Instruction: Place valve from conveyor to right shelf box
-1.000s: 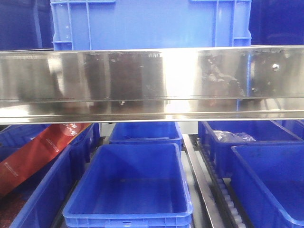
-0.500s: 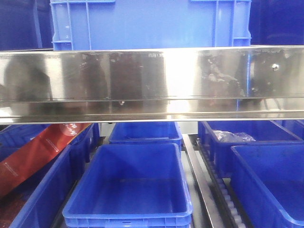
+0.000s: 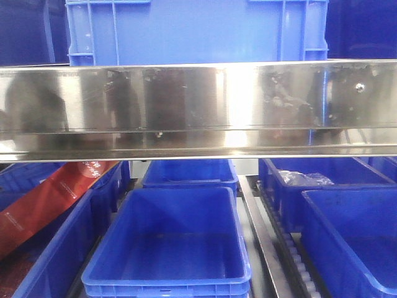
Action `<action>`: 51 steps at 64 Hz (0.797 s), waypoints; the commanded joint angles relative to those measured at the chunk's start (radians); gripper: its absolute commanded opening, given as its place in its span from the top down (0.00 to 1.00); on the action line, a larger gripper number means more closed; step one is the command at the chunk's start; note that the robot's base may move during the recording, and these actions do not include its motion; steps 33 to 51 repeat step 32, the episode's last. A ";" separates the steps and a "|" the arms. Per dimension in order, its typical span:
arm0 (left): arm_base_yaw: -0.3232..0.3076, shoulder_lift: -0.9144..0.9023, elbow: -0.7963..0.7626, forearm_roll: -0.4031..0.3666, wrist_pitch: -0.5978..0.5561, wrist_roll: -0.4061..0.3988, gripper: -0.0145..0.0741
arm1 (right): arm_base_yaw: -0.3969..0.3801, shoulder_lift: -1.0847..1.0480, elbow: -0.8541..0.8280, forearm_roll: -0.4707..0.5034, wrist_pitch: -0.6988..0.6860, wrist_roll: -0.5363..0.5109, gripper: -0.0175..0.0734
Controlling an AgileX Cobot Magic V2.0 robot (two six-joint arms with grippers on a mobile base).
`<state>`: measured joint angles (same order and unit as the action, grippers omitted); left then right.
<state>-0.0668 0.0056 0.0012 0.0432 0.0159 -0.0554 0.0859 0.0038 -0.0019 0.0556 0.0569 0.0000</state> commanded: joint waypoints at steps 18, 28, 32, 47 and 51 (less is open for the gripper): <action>0.001 -0.006 -0.001 -0.005 -0.025 0.002 0.96 | -0.003 -0.004 0.002 0.001 -0.020 0.000 0.99; 0.001 -0.006 -0.001 -0.005 -0.025 0.002 0.96 | -0.003 -0.004 0.002 0.001 -0.020 0.000 0.99; 0.001 -0.006 -0.001 -0.005 -0.025 0.002 0.96 | -0.003 -0.004 0.002 0.001 -0.020 0.000 0.99; 0.001 -0.006 -0.001 -0.005 -0.025 0.002 0.96 | -0.003 -0.004 0.002 0.001 -0.020 0.000 0.99; 0.001 -0.006 -0.001 -0.005 -0.025 0.002 0.96 | -0.003 -0.004 0.002 0.001 -0.020 0.000 0.99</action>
